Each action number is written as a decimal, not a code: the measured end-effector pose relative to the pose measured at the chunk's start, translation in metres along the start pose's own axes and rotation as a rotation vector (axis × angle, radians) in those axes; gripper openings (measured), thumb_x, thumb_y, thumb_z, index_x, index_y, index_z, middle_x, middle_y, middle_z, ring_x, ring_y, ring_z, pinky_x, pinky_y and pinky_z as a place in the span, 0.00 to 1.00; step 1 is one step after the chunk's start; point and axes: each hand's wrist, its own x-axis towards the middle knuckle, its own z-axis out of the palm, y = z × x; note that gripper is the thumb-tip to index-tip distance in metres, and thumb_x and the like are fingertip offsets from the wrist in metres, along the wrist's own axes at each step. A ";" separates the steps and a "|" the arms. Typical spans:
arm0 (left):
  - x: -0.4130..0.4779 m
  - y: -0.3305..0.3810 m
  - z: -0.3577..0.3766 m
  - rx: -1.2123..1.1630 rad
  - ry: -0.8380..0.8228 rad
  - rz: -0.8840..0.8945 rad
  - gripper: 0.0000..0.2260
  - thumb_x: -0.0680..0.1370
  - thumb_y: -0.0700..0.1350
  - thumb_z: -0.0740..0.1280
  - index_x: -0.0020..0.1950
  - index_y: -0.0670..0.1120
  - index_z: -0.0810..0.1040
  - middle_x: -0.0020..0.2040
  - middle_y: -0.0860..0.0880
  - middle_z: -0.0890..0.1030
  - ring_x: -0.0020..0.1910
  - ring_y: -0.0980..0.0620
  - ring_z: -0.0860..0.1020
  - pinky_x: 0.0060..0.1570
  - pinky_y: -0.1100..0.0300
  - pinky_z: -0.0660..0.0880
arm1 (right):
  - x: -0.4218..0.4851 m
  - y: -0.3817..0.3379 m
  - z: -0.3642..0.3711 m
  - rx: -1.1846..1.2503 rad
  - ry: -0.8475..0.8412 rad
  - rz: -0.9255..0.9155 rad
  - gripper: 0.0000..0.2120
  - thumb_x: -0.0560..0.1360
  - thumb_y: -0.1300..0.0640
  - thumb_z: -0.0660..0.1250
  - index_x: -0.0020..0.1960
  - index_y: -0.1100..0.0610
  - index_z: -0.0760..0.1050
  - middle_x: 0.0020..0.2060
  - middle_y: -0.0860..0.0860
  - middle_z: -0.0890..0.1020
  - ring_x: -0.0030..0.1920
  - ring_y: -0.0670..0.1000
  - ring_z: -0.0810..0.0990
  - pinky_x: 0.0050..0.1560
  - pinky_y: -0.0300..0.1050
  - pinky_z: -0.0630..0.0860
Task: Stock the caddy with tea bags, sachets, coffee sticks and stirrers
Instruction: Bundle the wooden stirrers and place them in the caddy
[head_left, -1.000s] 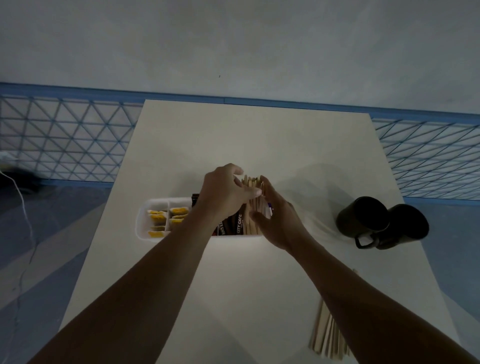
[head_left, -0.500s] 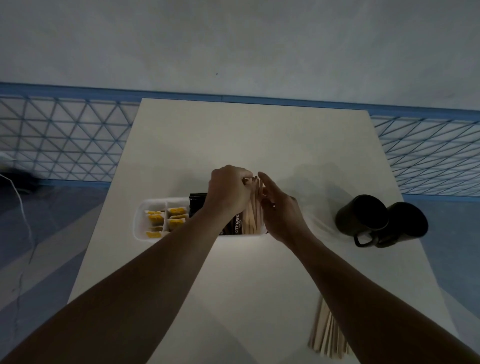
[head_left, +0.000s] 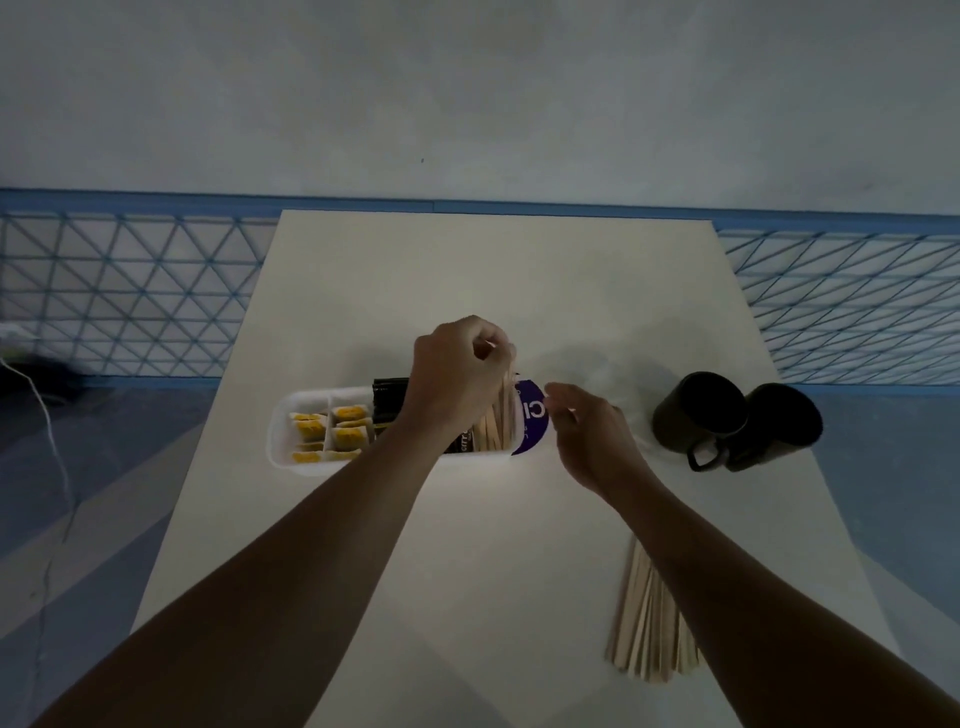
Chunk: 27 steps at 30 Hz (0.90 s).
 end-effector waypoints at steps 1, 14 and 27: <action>-0.004 0.002 0.003 0.002 -0.028 0.003 0.05 0.77 0.47 0.68 0.50 0.48 0.83 0.40 0.53 0.84 0.37 0.58 0.82 0.43 0.57 0.82 | -0.004 0.006 -0.002 -0.012 0.016 -0.007 0.14 0.83 0.58 0.60 0.66 0.56 0.76 0.61 0.54 0.81 0.56 0.51 0.81 0.46 0.34 0.73; -0.072 0.003 0.108 0.007 -0.362 -0.125 0.05 0.75 0.45 0.70 0.45 0.44 0.81 0.39 0.46 0.84 0.40 0.46 0.83 0.45 0.47 0.82 | -0.087 0.093 -0.051 -0.007 0.071 0.207 0.14 0.80 0.60 0.62 0.63 0.54 0.80 0.57 0.50 0.84 0.56 0.50 0.82 0.59 0.44 0.76; -0.144 -0.006 0.179 0.338 -0.543 -0.272 0.23 0.73 0.49 0.73 0.64 0.43 0.73 0.59 0.45 0.79 0.56 0.46 0.79 0.48 0.60 0.75 | -0.137 0.148 -0.053 -0.074 0.032 0.433 0.15 0.78 0.50 0.68 0.62 0.54 0.78 0.53 0.52 0.83 0.45 0.50 0.82 0.41 0.41 0.80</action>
